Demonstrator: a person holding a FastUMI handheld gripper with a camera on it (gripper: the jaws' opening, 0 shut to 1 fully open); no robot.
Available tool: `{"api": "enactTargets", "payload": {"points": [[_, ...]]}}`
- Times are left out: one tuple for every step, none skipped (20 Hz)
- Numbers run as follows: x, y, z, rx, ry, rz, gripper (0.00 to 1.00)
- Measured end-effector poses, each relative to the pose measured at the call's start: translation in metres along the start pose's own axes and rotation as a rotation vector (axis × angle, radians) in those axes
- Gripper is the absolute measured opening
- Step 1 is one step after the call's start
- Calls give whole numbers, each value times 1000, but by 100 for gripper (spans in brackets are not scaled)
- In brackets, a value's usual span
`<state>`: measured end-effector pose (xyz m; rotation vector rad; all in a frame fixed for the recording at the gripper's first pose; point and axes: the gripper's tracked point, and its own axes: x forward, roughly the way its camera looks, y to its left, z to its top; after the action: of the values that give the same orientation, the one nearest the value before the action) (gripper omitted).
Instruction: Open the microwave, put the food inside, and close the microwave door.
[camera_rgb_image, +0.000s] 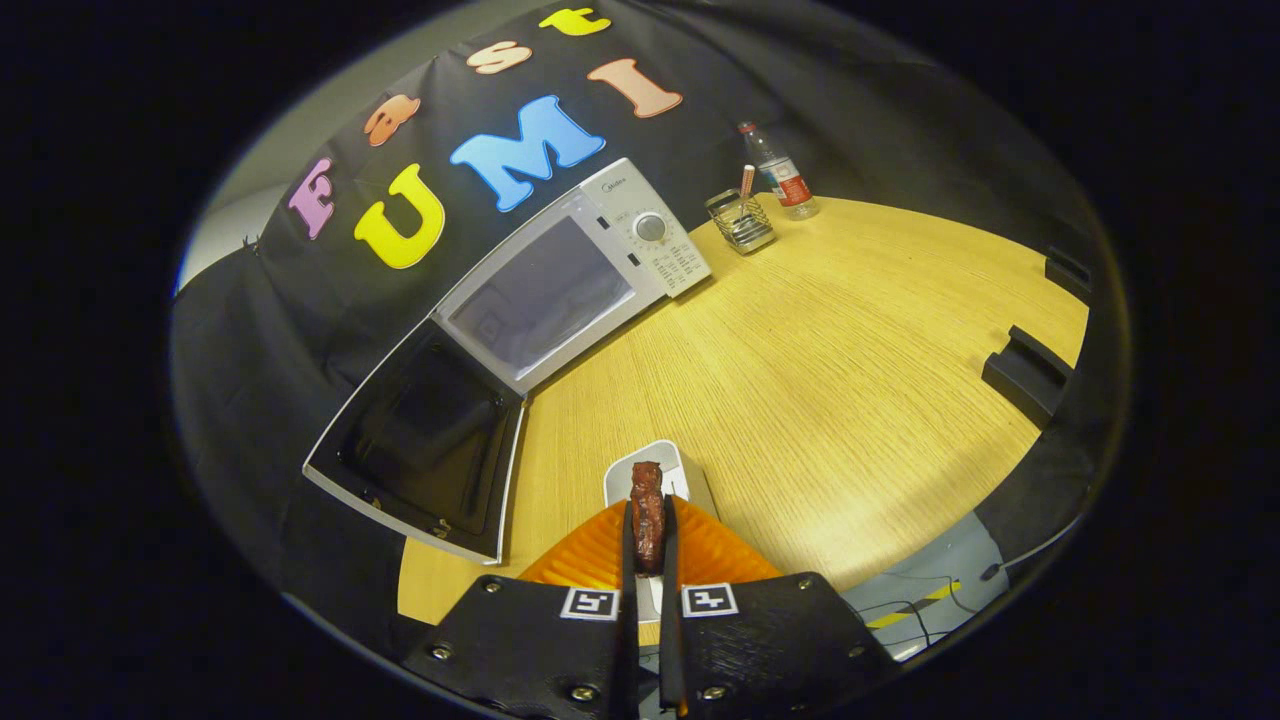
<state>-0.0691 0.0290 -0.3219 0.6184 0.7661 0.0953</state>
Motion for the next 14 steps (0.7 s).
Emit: {"api": "enactTargets", "payload": {"points": [[-3,2,7,1,-7,1,8],[-5,7,12,2,-18,8,8],[-7,14,20,-1,-28,18,8],[-7,23,28,-7,-40,29,8],[-6,32,39,-17,-52,44,8],[-5,42,49,-25,-64,59,8],[-3,51,60,-35,-77,76,8],[-1,61,71,-46,-91,93,8],[1,71,82,-56,-101,109,8],[5,81,89,-69,-109,126,8],[9,90,97,-82,-114,138,8],[16,97,105,-95,-120,150,8],[21,105,111,-106,-125,162,8],[27,113,117,-114,-128,174,8]]}}
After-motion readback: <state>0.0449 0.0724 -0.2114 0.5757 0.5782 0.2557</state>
